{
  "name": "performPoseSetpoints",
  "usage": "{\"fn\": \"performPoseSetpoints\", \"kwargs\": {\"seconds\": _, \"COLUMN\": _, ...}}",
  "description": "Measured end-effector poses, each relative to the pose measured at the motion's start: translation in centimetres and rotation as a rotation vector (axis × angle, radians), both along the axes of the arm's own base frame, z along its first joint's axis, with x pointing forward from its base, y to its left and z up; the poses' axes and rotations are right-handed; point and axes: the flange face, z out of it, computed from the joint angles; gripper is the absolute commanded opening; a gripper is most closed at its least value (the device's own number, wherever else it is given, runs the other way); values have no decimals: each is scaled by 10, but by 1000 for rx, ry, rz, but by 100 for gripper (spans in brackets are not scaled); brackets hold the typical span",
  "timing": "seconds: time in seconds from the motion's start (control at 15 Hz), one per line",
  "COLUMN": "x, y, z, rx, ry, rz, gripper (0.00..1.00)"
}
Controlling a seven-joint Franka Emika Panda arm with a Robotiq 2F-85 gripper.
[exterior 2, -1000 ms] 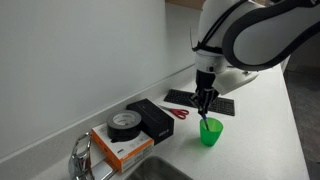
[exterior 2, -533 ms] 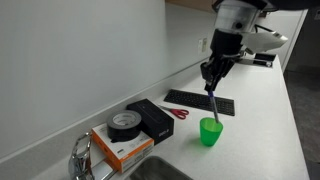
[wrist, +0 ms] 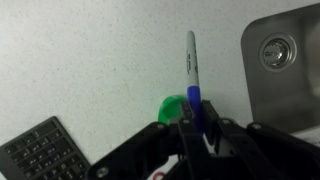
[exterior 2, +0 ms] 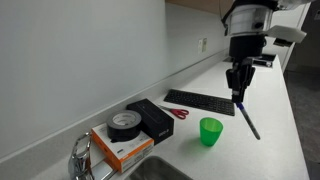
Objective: Put the pen on the counter
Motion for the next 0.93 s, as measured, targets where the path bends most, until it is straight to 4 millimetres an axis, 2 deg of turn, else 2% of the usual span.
{"fn": "performPoseSetpoints", "kwargs": {"seconds": 0.2, "x": 11, "y": -11, "z": -57, "rx": -3, "ry": 111, "rz": -33, "gripper": 4}}
{"fn": "performPoseSetpoints", "kwargs": {"seconds": 0.33, "x": 20, "y": -26, "z": -85, "rx": -24, "ry": 139, "rz": -86, "gripper": 4}}
{"fn": "performPoseSetpoints", "kwargs": {"seconds": 0.6, "x": 41, "y": -53, "z": -115, "rx": -69, "ry": 132, "rz": -198, "gripper": 4}}
{"fn": "performPoseSetpoints", "kwargs": {"seconds": 0.87, "x": 62, "y": -63, "z": -131, "rx": -108, "ry": 144, "rz": -284, "gripper": 4}}
{"fn": "performPoseSetpoints", "kwargs": {"seconds": 0.93, "x": 67, "y": -65, "z": -133, "rx": -113, "ry": 143, "rz": -299, "gripper": 40}}
